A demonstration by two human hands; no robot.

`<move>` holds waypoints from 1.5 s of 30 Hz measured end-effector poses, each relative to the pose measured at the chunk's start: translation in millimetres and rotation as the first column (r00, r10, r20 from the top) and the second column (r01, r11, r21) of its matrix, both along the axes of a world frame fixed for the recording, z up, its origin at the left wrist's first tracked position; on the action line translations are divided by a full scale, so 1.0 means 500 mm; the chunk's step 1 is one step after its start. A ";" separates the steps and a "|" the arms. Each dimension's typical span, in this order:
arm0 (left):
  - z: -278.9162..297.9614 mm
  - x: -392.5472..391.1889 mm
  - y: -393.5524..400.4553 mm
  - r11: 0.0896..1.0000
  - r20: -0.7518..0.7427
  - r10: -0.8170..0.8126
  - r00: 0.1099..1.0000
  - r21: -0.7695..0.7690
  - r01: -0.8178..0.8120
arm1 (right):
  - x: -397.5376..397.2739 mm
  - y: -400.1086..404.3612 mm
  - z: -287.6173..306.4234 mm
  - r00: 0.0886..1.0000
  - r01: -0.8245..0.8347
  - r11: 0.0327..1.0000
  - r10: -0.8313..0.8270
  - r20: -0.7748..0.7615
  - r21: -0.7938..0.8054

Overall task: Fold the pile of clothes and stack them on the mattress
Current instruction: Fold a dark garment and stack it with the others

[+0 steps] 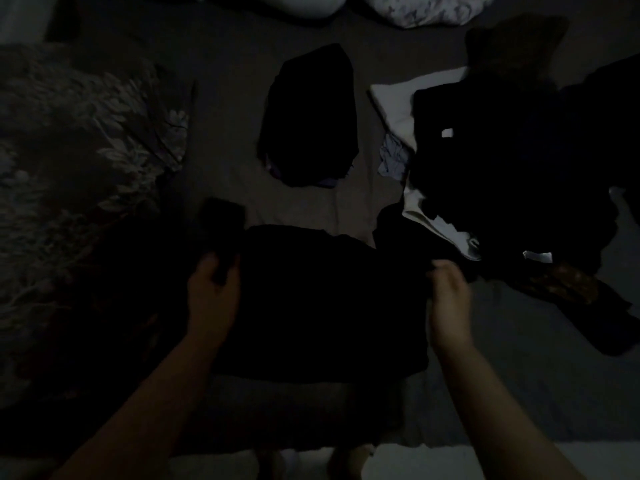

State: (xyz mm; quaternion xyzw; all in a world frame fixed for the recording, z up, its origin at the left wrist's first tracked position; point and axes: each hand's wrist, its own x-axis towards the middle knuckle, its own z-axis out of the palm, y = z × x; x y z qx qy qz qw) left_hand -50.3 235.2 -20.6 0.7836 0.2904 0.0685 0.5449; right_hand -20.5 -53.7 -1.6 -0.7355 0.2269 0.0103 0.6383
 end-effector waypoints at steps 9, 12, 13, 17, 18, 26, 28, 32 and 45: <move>-0.078 -0.088 -0.073 0.671 -0.378 -0.549 0.746 0.332 0.662 | -0.065 0.019 -0.119 0.879 -0.460 0.781 0.333 -0.342 -0.422; -0.109 -0.089 -0.041 0.423 -0.663 -0.555 0.501 0.293 0.857 | -0.070 0.006 -0.148 0.719 -0.695 0.510 0.517 -0.464 -0.508; -0.122 -0.092 -0.031 0.365 -0.722 -0.539 0.434 0.264 0.893 | -0.069 0.007 -0.154 0.620 -0.781 0.360 0.544 -0.566 -0.510; -0.128 -0.109 -0.011 0.262 -0.768 -0.505 0.394 0.299 0.918 | -0.074 0.035 -0.159 0.526 -0.754 -0.040 0.559 -0.641 -0.655; -0.131 -0.116 -0.008 0.269 -0.772 -0.485 0.410 0.315 0.910 | -0.081 0.042 -0.162 0.553 -0.687 -0.050 0.611 -0.566 -0.725; -0.102 -0.139 -0.029 0.531 -0.796 -0.271 0.542 0.346 0.773 | -0.122 -0.003 -0.140 0.960 -0.280 0.708 0.194 -0.203 -0.649; -0.083 -0.134 -0.075 0.475 -0.703 -0.329 0.630 0.453 0.754 | -0.098 -0.033 -0.131 0.876 0.017 0.919 -0.204 -0.437 -0.394; -0.064 -0.169 -0.240 0.279 -0.414 -0.777 0.474 0.448 0.850 | -0.021 -0.075 -0.141 0.814 0.042 0.990 -0.110 -0.570 -0.132; -0.119 -0.155 -0.411 0.379 -0.570 -0.688 0.449 0.245 0.892 | 0.090 -0.057 -0.151 0.772 -0.216 0.976 0.173 -0.611 0.003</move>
